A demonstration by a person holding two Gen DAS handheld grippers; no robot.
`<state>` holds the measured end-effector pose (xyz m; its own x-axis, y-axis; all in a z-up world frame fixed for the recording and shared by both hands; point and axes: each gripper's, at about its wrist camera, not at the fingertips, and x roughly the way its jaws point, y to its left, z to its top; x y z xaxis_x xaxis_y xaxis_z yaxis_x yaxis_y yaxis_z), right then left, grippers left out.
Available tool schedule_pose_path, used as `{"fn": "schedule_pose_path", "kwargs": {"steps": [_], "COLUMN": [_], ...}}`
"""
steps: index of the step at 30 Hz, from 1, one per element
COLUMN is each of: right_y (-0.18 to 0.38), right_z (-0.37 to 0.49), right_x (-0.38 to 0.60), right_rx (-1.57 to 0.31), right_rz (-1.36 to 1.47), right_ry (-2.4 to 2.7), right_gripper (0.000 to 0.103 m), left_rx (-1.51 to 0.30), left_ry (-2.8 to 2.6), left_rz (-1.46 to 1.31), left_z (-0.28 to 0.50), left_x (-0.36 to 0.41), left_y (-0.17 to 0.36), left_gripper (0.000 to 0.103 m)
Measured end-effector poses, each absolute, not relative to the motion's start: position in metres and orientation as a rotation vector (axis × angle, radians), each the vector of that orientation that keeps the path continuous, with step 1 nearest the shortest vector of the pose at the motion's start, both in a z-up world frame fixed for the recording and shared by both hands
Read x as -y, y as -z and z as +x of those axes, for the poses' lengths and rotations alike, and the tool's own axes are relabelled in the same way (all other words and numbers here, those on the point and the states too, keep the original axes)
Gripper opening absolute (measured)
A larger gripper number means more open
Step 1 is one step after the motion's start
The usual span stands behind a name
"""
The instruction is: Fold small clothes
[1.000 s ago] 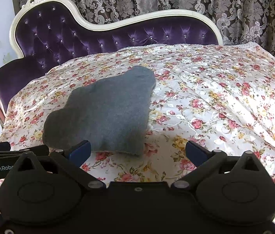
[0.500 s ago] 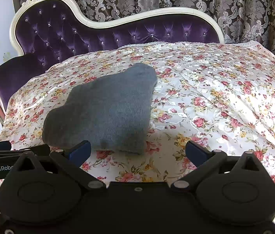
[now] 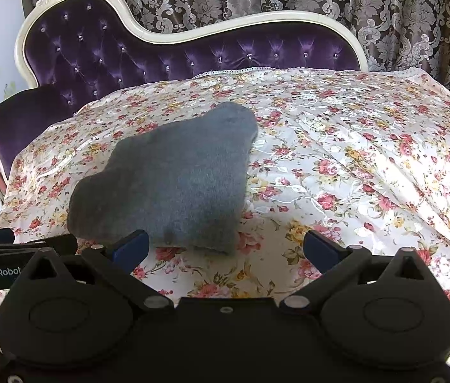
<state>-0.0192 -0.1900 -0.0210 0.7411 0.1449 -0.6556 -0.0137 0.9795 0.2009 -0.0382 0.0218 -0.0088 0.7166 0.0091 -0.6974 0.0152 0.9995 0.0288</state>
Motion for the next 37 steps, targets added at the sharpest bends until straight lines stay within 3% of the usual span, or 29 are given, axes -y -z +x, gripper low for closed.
{"fn": "schedule_pose_path", "kwargs": {"steps": [37], "right_y": [0.029], "right_z": [-0.011], "right_x": [0.186], "right_rx": [-0.768], "right_rz": [0.188], "right_ry": [-0.11], "right_gripper": [0.103], "left_rx": [-0.793], "left_ry": [0.012], "left_rz": [0.044], "left_z": [-0.027], "left_x": [-0.027], "left_y": [0.012], "left_gripper": [0.102]}}
